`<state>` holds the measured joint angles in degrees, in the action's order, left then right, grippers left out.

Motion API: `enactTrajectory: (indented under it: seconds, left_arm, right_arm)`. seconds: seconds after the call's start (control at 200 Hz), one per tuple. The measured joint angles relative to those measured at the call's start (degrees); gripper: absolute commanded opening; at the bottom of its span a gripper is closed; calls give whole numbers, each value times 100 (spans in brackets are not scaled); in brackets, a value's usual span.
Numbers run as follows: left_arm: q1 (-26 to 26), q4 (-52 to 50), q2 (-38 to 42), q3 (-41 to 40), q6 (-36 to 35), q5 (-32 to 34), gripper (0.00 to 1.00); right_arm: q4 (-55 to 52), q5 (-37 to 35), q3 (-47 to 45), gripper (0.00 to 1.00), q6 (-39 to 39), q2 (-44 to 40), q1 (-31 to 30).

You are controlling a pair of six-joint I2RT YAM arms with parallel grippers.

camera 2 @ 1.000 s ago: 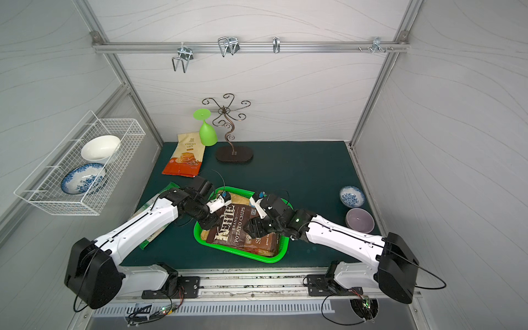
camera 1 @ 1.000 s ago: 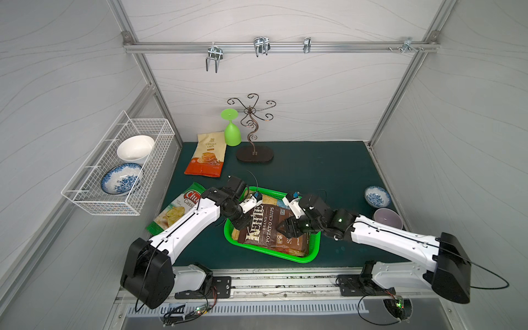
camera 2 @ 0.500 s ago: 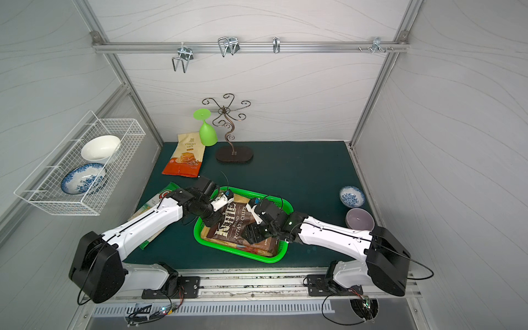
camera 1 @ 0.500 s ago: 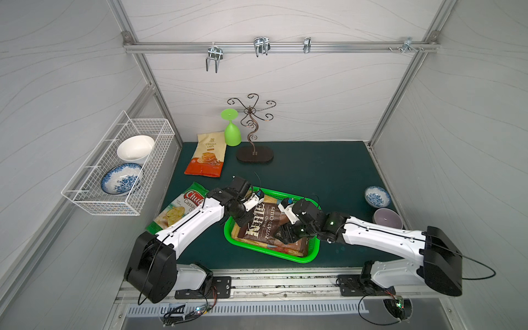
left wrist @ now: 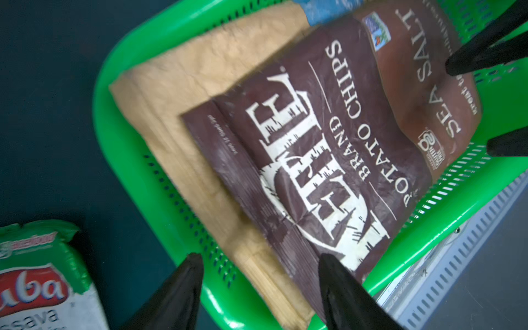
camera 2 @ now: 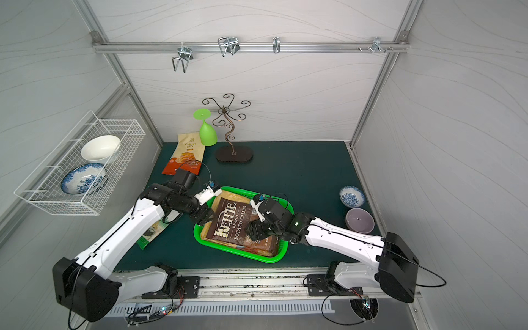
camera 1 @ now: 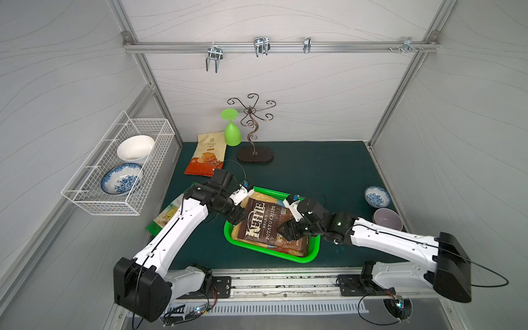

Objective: Put the potato chips into the basket
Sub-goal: Place the potato chip in the basket, then pick up the potato chip from the center of the board.

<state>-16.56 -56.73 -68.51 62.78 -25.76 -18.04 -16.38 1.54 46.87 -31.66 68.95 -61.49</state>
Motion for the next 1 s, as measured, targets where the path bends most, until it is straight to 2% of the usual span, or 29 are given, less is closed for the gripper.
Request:
enactTrajectory:
  seconds: [0.195, 0.395, 0.525, 0.74, 1.001]
  left_arm:
    - [555, 61, 216, 109, 179, 236, 73]
    - [1036, 621, 361, -682, 146, 1287, 71]
    - [1355, 914, 407, -1351, -162, 1939, 70]
    - [2385, 1078, 634, -1694, -874, 2103, 67]
    - [2514, 1523, 776, -2739, -2046, 2599, 67]
  right_arm:
    - [7, -201, -11, 69, -4, -210, 0]
    - [7, -304, -162, 69, -7, -210, 0]
    - [7, -310, -205, 69, -4, -210, 0]
    - [11, -308, -219, 70, -4, -195, 4]
    - [76, -280, -219, 70, -4, -52, 24]
